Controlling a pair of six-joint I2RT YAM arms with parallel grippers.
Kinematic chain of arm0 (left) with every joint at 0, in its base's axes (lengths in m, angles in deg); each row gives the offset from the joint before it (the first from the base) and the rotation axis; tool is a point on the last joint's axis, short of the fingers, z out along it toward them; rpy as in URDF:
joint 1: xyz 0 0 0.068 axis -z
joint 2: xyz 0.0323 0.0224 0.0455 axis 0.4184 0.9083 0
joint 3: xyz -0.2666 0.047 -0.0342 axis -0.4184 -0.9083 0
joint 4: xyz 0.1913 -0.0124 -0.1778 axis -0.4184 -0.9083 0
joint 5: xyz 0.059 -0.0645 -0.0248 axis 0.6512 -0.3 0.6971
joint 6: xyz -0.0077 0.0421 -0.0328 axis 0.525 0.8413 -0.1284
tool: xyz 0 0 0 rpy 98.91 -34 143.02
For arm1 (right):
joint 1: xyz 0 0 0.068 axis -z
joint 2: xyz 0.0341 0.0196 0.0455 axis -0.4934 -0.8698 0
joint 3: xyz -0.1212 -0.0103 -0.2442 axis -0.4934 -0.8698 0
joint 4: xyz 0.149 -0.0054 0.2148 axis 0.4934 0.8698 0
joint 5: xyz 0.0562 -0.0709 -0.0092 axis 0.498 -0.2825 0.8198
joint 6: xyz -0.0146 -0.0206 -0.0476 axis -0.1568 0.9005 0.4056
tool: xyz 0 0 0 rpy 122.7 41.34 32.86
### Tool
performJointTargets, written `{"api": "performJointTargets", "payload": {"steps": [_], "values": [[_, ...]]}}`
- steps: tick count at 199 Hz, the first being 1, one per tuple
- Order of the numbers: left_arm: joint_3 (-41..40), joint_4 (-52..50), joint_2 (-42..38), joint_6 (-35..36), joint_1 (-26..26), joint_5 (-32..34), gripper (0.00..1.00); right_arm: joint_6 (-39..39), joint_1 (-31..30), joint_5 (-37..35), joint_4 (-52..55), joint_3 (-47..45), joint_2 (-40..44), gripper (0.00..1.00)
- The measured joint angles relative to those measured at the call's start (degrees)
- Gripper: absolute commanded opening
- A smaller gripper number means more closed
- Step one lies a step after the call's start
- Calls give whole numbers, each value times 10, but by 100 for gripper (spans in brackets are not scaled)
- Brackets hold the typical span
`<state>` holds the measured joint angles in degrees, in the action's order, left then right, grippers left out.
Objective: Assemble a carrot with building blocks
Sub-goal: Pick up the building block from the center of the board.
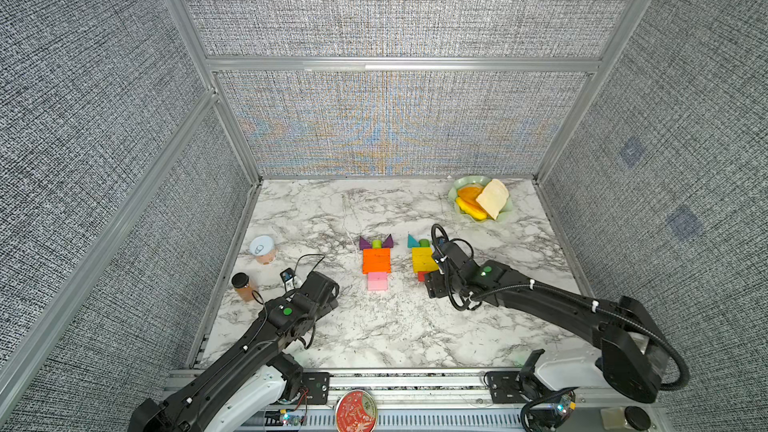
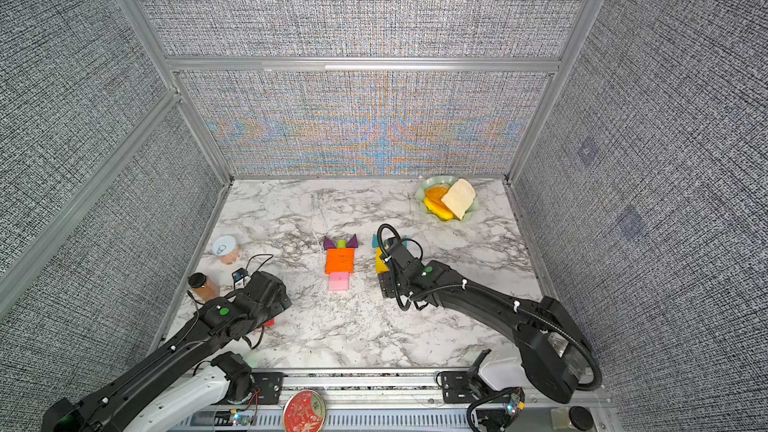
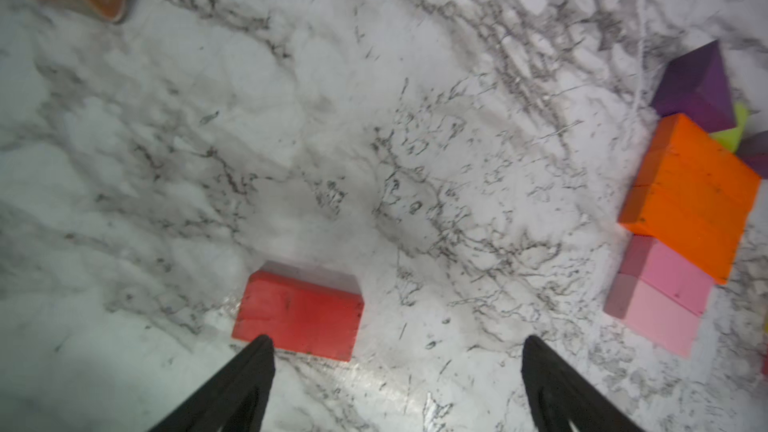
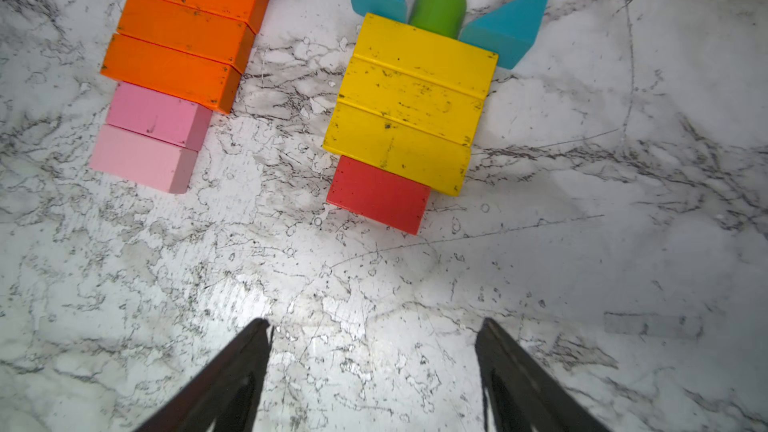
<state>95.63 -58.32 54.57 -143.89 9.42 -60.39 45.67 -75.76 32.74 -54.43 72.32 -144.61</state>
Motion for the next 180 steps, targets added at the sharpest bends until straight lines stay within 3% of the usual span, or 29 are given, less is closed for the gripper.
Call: {"api": "performJointTargets", "payload": {"steps": [44, 88, 139, 180], "values": [[-38, 14, 26, -9, -87, -34, 96, 9, -1, 0, -12, -29, 30, 92], [-52, 75, 64, 26, -134, -62, 96, 17, -1, 0, -19, -57, 49, 95], [-54, 99, 106, 45, -142, -99, 94, 24, 0, -1, -26, -66, 67, 95], [-74, 107, 100, 48, -143, -105, 83, 26, 1, -5, -32, -65, 59, 95]]}}
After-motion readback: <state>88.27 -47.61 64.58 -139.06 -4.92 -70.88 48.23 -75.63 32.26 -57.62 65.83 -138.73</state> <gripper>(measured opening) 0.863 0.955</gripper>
